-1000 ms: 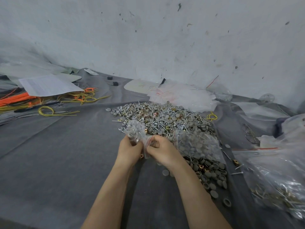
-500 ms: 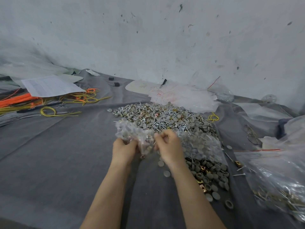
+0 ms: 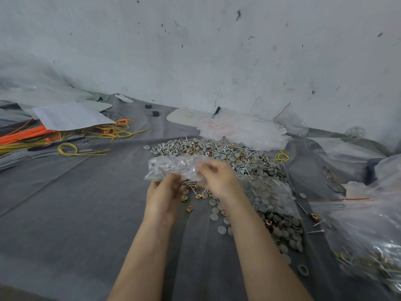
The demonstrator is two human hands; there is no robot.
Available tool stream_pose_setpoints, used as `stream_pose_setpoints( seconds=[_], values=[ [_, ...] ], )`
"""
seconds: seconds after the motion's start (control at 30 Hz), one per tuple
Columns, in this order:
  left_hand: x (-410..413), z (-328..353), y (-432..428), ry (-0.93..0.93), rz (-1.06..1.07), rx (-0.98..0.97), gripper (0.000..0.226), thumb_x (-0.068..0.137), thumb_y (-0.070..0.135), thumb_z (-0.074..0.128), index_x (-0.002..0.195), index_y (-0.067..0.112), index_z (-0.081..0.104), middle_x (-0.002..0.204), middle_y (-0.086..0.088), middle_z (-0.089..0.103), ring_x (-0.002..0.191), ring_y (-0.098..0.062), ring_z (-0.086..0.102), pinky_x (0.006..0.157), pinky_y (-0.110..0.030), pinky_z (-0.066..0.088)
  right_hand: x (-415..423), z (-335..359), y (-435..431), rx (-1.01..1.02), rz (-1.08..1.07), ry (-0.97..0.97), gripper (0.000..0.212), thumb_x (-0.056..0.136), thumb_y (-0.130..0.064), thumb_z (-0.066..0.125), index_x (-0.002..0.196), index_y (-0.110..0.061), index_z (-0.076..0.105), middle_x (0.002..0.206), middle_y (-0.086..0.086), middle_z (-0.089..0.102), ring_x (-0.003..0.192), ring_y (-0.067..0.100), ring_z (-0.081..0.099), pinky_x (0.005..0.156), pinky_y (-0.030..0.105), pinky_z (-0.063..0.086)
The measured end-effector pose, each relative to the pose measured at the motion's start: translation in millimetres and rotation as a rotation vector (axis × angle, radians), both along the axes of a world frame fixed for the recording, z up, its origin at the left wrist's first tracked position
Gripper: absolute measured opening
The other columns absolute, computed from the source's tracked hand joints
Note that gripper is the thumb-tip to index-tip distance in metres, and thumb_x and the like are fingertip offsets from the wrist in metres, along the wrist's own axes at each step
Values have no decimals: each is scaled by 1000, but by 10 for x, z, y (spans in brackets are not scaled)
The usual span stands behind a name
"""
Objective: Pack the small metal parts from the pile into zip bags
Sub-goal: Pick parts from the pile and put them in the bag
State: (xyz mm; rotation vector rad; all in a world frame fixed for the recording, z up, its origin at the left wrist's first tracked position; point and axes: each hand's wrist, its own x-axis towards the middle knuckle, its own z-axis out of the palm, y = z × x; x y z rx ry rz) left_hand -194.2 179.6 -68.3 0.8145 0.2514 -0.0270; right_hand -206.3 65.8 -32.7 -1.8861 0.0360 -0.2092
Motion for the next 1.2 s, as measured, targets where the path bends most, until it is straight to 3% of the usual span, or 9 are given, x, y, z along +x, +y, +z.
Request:
stream_pose_setpoints(
  seconds=[0.07,0.17,0.33,0.43,0.6,0.73,0.83,0.97,1.2],
  values=[
    [37,-4,132,62,56,-34,11,90,5,53,85,12,47,57,2,56,68,-10,59,54,-19,46,35,114,-28,-37,-117,-129,25,96,-26,54,87,-6,66,91,11,68,86,27,67,83,44,55],
    [31,-6,301,39,210,471,46,88,14,64,129,9,44,122,-6,49,110,-17,53,90,-29,47,33,278,-15,-283,-128,-247,29,94,-29,57,88,-4,70,79,-2,65,68,8,60,62,14,45],
    [-76,222,262,-628,2,1312,117,68,28,85,152,11,6,157,-5,19,145,-18,15,118,-40,17,7,499,183,-528,-7,-291,45,97,-37,51,85,1,72,75,18,69,53,17,55,59,24,43],
    [-93,333,195,-695,-186,1203,119,69,24,84,152,13,0,157,1,20,144,-11,16,118,-35,18,-9,599,205,-560,54,-275,42,98,-34,48,90,-2,73,87,16,72,82,27,67,78,33,47],
    [-89,400,210,-639,-199,957,115,73,26,80,152,25,-4,149,10,25,131,15,22,96,-2,22,-61,686,139,-439,129,-236,39,97,-37,49,65,-27,69,53,-19,61,49,-1,58,50,11,42],
    [-77,514,311,-534,-95,694,112,56,50,81,147,26,21,139,2,46,129,-5,43,110,-30,33,-4,610,102,-120,165,-257,25,98,-33,48,94,-19,69,72,-14,68,63,-2,64,66,17,54],
    [-29,605,564,-444,-2,547,100,52,51,76,138,13,42,121,-5,56,113,-17,53,108,-43,36,68,315,-9,-393,-3,-168,22,97,-27,52,100,-11,67,88,-2,69,75,11,65,69,24,53],
    [52,598,729,-370,137,977,58,73,34,78,123,17,55,113,1,64,95,-11,58,80,-25,43,141,-259,-37,-761,-47,145,23,91,-31,62,93,-10,69,96,7,70,91,24,65,83,39,54],
    [184,166,327,-333,-113,1623,92,74,43,75,147,20,23,142,-6,45,129,-29,43,108,-45,33,174,-478,-13,-923,-104,103,20,90,-37,60,103,-23,66,117,4,54,115,27,47,101,43,38]
  ],
)
